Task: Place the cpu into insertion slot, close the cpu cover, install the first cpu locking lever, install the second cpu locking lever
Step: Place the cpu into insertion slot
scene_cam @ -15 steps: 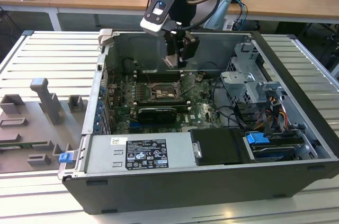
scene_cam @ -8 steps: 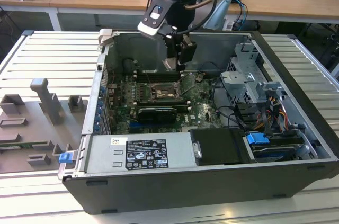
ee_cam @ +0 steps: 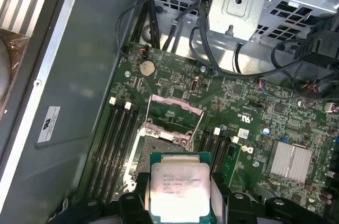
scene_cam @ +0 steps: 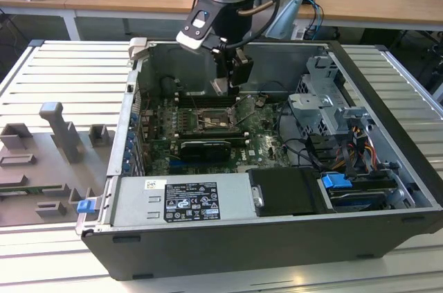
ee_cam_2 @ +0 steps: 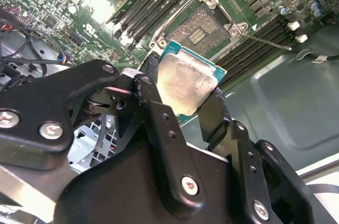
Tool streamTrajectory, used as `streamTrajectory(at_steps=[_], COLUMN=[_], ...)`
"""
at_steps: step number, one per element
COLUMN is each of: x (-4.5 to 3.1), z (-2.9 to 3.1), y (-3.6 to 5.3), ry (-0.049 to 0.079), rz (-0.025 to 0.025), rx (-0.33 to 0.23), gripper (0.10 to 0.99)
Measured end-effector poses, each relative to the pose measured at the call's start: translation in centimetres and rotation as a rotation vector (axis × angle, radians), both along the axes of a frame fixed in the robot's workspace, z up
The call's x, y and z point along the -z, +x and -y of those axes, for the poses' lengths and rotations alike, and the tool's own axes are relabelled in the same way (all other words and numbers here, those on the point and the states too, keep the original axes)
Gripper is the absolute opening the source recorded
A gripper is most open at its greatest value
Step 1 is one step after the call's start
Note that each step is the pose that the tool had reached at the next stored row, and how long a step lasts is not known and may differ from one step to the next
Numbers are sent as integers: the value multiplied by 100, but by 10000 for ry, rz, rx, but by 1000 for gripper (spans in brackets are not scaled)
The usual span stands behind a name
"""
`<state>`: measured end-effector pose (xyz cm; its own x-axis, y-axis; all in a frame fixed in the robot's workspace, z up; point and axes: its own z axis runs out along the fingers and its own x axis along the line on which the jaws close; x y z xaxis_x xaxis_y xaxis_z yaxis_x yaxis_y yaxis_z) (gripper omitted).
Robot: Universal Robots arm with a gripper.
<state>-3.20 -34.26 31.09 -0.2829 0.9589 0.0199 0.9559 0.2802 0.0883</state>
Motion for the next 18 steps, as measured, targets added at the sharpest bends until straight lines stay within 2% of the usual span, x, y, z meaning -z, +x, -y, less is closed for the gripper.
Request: streamTrajectory(at_steps=[18], x=[84], z=[0], y=[0], ry=[2], rz=[0], rx=[270], gripper=[541])
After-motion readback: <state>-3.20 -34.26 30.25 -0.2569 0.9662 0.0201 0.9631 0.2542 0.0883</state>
